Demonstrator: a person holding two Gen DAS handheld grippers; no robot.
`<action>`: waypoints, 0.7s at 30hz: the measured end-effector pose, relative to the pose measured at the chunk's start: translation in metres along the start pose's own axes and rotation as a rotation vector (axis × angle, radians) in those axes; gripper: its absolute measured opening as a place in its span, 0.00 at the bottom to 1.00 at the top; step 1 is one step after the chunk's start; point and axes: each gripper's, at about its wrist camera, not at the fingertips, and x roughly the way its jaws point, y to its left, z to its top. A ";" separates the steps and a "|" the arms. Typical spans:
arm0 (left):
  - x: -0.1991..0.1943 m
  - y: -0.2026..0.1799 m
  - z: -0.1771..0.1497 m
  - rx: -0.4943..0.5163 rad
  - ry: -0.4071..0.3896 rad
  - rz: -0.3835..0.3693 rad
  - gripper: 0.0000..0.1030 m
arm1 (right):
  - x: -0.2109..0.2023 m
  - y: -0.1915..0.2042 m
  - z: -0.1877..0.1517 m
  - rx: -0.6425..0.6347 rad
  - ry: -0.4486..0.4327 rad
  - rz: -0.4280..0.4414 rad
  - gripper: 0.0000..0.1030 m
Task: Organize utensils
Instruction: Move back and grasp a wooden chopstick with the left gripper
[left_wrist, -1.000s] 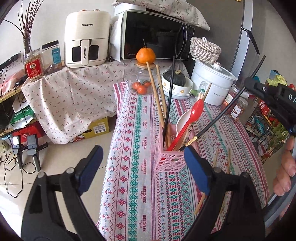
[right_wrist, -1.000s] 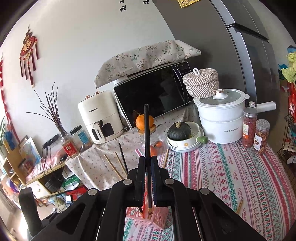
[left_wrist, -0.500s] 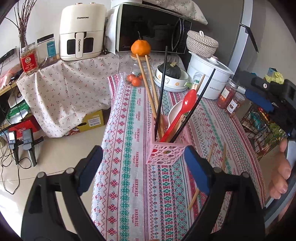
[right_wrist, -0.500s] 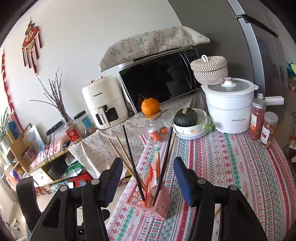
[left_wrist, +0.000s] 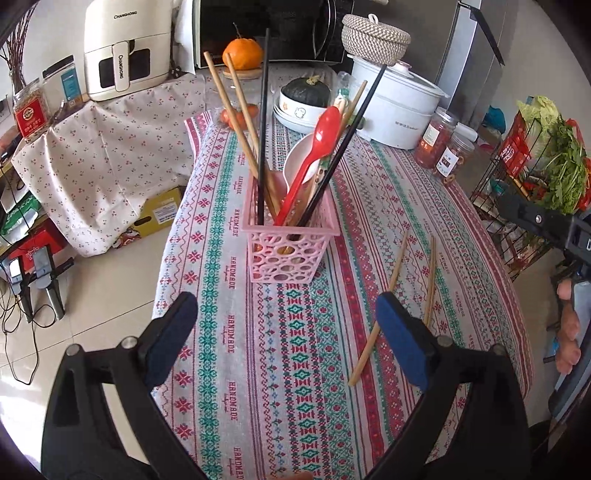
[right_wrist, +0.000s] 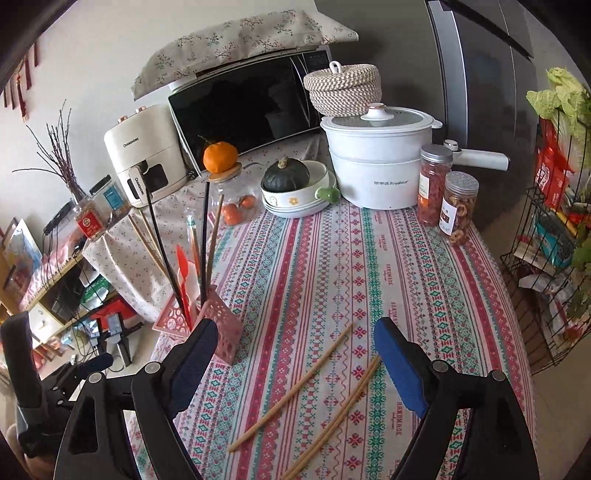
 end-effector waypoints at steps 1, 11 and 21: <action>0.003 -0.006 -0.001 0.017 0.014 -0.003 0.94 | 0.001 -0.007 -0.003 0.008 0.022 -0.016 0.85; 0.030 -0.078 -0.008 0.183 0.126 -0.054 0.93 | 0.014 -0.065 -0.035 0.037 0.215 -0.177 0.85; 0.089 -0.131 0.002 0.282 0.264 -0.064 0.56 | 0.025 -0.103 -0.043 0.080 0.307 -0.225 0.85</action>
